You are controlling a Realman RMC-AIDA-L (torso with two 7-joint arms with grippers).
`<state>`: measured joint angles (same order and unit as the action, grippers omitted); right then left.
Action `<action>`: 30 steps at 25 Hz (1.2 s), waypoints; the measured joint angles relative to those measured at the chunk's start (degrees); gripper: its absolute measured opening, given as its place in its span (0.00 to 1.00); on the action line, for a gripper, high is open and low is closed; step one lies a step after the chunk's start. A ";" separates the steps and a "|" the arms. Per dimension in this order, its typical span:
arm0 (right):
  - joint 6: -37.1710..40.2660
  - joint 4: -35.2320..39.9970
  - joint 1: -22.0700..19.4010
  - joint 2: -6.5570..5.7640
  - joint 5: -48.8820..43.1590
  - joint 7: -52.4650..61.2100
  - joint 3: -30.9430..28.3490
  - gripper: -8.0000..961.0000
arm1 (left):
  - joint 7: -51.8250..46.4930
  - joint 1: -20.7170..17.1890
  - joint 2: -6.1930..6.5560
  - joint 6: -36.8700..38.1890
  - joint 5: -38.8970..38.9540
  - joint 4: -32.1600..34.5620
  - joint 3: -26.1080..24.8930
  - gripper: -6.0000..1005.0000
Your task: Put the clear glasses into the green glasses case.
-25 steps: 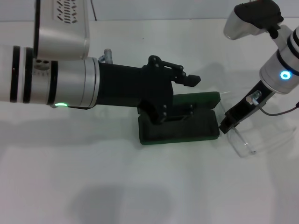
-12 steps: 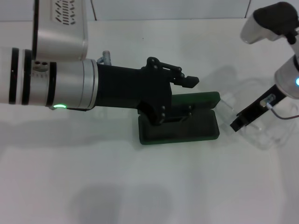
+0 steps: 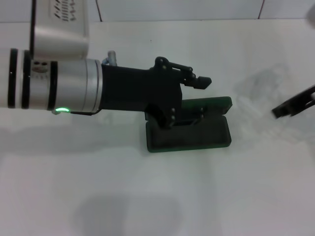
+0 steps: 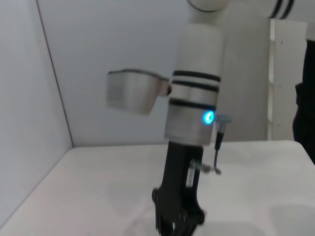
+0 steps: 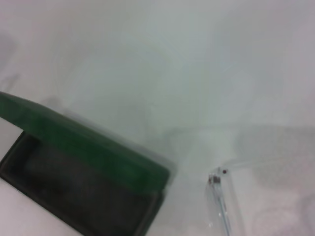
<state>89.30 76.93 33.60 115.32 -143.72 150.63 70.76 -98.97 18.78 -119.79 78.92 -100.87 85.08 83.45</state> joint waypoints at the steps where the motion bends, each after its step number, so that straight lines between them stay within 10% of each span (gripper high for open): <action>1: 0.76 2.09 -1.15 0.01 0.20 -0.73 -1.40 0.17 | -0.05 0.00 -0.01 0.00 0.57 0.00 -0.39 0.41; 9: 4.12 18.46 -14.83 0.38 19.71 -18.45 -10.79 0.13 | -0.23 -0.26 0.09 0.17 7.16 -0.02 -3.44 0.40; 14: 6.06 15.34 -20.94 0.46 39.56 -36.83 -9.44 0.13 | -0.26 -1.71 0.09 0.96 13.85 1.19 -5.88 0.40; 25: 7.83 -8.41 -17.54 0.60 55.59 -63.52 2.62 0.13 | -0.01 -2.23 -0.07 3.24 24.23 -0.35 -6.18 0.38; 30: 7.45 -12.39 -15.58 0.69 59.95 -67.48 4.74 0.13 | 0.35 -1.21 0.08 4.05 27.03 -5.55 -5.66 0.20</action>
<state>96.75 64.54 18.02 116.01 -83.77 83.15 75.51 -98.62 17.58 -119.71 82.97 -73.84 79.52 77.79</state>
